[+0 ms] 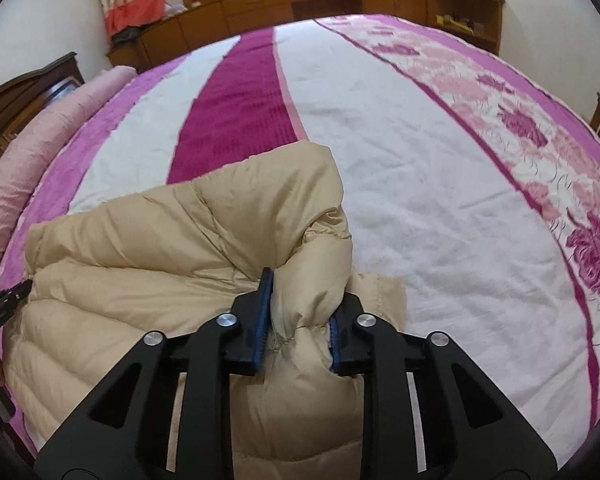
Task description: Fold large clothes
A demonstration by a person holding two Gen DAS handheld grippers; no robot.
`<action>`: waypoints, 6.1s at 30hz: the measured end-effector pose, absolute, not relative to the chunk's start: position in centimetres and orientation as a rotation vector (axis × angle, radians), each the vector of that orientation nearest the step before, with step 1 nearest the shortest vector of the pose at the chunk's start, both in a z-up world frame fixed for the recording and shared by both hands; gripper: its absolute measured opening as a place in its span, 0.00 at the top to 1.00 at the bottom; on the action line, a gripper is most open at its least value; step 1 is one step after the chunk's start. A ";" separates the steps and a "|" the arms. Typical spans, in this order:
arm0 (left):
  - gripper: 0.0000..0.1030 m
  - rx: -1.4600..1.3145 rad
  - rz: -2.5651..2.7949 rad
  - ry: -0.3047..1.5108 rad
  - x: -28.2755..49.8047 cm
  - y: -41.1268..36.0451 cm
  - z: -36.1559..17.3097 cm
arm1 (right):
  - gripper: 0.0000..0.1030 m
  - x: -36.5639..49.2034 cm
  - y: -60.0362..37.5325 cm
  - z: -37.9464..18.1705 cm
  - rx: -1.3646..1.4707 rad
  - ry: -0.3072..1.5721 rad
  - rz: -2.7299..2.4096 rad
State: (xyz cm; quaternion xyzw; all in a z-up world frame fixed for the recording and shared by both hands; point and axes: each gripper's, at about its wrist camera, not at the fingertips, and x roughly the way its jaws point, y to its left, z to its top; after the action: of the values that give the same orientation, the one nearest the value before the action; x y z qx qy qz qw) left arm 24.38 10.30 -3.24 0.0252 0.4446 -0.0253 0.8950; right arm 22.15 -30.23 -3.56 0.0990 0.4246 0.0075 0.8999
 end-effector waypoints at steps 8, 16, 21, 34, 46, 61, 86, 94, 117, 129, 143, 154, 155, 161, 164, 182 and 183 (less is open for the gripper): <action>0.75 0.039 -0.041 0.928 23.1 10.9 -1.7 | 0.55 20.4 -31.0 -2.2 0.277 0.880 0.044; 0.37 0.029 -0.054 0.907 19.5 11.5 0.7 | 0.29 14.9 -32.4 0.4 0.266 0.841 0.052; 0.33 0.058 -0.043 0.918 17.0 11.5 0.9 | 0.23 12.7 -33.6 -0.8 0.333 0.896 0.076; 0.28 -0.013 -0.019 0.985 14.7 13.1 -1.4 | 0.19 11.8 -35.1 -5.5 0.500 1.000 0.129; 0.27 -0.014 -0.041 1.017 15.7 12.3 -3.5 | 0.09 12.4 -36.6 -7.2 0.651 1.062 0.242; 0.74 -0.233 -0.182 1.078 16.0 12.8 -4.9 | 0.66 11.4 -37.5 -6.6 0.820 0.994 0.384; 0.50 -0.003 -0.145 1.081 7.0 9.4 0.3 | 0.38 4.4 -39.7 -5.5 0.839 1.013 0.357; 0.50 0.045 -0.260 1.029 6.6 4.4 2.7 | 0.42 4.3 -40.3 -6.0 0.911 1.005 0.372; 0.55 0.254 -0.391 1.062 7.0 -4.9 -3.8 | 0.77 2.5 -33.6 4.2 0.600 0.925 0.469; 0.57 0.223 -0.398 1.053 6.5 -3.4 -3.3 | 0.78 4.3 -23.7 9.5 0.352 0.944 0.519; 0.57 0.143 -0.149 1.020 6.4 9.9 1.4 | 0.77 7.3 -11.6 9.3 0.196 1.050 0.586; 0.57 0.052 -0.049 1.056 6.7 16.1 0.0 | 0.65 9.1 -2.5 4.2 0.110 1.177 0.630; 0.57 0.047 -0.046 1.058 6.7 16.4 -0.2 | 0.64 9.2 -1.8 3.6 0.104 1.188 0.631; 0.57 0.016 -0.015 1.073 6.3 18.8 -1.1 | 0.60 9.7 1.0 0.3 0.084 1.235 0.637; 0.57 0.007 -0.005 1.077 6.2 19.6 -1.3 | 0.59 9.9 1.2 -1.1 0.105 1.246 0.641; 0.53 -0.031 -0.077 1.005 6.1 19.5 3.6 | 0.21 4.7 -0.5 7.1 0.200 1.070 0.717; 0.53 -0.029 -0.081 1.003 6.1 19.2 4.0 | 0.20 4.4 -0.6 7.4 0.206 1.064 0.722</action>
State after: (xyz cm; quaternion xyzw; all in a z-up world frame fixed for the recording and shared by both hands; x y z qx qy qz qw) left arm 6.12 19.25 3.96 -0.0140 0.4805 -0.0390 0.8760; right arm 4.43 -0.57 7.40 0.0959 0.4953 0.3359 0.7954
